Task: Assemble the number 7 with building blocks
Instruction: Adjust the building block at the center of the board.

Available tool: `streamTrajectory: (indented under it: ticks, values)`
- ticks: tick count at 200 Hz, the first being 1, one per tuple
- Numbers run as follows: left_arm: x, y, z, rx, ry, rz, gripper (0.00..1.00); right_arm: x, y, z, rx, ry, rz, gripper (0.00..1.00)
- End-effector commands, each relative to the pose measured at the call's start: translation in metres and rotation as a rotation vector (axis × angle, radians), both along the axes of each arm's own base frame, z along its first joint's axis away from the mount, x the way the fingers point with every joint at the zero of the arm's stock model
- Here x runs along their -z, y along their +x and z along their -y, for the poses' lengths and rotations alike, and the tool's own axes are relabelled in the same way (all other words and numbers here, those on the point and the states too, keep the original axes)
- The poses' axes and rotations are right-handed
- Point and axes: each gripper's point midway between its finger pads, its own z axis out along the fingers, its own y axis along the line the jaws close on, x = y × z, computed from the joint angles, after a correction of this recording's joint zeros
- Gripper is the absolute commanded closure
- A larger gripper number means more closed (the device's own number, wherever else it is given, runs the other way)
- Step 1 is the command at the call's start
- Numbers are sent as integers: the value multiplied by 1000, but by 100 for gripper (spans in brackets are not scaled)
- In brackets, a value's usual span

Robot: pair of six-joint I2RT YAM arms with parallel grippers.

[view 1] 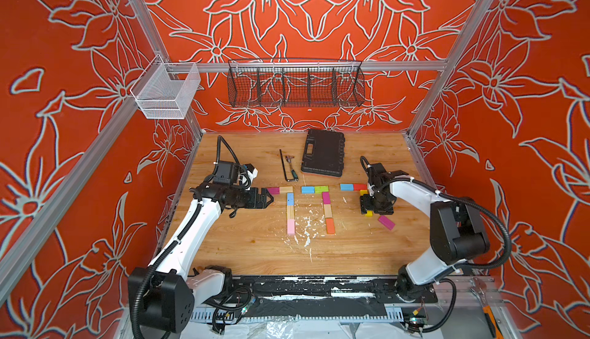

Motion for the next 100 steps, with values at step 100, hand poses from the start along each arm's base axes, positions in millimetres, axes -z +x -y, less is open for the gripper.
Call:
streamTrajectory:
  ticks: [100]
  values:
    - [-5, -1, -1, 12, -2, 13, 2, -1, 3, 15, -6, -88, -24, 27]
